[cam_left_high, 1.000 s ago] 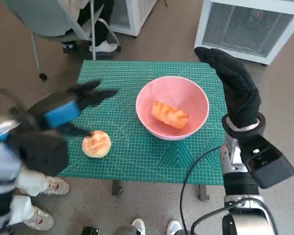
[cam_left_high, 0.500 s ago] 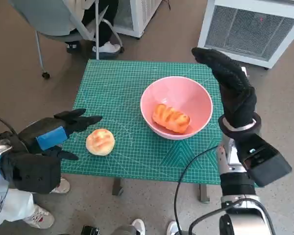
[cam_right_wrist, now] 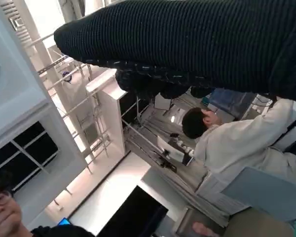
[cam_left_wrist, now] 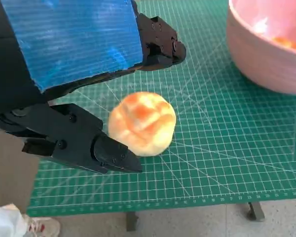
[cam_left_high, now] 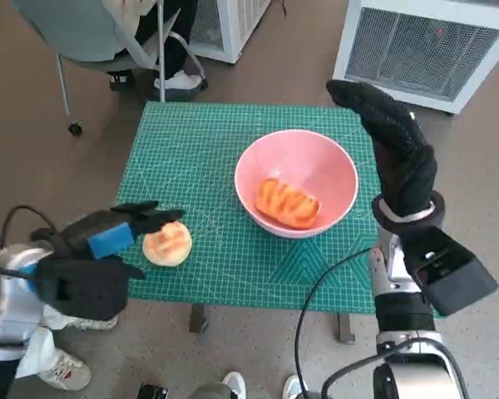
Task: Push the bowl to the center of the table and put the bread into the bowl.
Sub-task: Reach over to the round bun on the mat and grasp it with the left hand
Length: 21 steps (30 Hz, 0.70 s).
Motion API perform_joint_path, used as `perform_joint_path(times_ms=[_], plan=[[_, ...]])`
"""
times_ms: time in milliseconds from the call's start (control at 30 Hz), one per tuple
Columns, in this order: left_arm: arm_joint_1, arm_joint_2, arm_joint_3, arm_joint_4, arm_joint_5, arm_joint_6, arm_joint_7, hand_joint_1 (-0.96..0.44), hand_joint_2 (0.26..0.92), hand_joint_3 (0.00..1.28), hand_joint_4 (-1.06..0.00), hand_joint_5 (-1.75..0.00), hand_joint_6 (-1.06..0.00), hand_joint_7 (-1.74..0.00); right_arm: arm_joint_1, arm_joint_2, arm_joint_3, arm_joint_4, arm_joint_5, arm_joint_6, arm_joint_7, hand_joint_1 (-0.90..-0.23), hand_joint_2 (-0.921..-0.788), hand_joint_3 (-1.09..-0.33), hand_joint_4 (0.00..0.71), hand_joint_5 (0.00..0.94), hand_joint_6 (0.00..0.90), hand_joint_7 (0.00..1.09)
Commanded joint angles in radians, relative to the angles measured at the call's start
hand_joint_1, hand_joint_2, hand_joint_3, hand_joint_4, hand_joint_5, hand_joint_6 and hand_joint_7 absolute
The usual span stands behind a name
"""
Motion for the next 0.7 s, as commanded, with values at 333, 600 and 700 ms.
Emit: perform_joint_path(times_ms=[333, 600, 700], plan=[[-0.075, -0.086, -0.097, 0.203, 0.091, -0.078, 0.125, -0.07, 0.851, 0.01, -0.18, 0.00, -0.29, -0.01, 0.011, -0.017, -0.005, 0.023, -0.003, -0.014, 0.025, -0.595, -0.921, -0.788, 0.277, 0.139, -0.001, 0.70], [-0.121, -0.113, -0.142, 0.343, 0.164, -0.106, 0.223, -0.09, 0.905, 0.03, -0.40, -0.07, -0.48, -0.10, 0.010, -0.018, -0.002, 0.027, -0.005, -0.020, 0.026, -0.596, -0.921, -0.791, 0.273, 0.137, -0.001, 0.69], [-0.129, -0.117, -0.154, 0.385, 0.190, -0.109, 0.259, -0.10, 0.916, 0.06, -0.54, -0.12, -0.58, -0.15, 0.009, -0.018, -0.001, 0.030, -0.002, -0.020, 0.028, -0.600, -0.921, -0.789, 0.272, 0.137, -0.001, 0.69]])
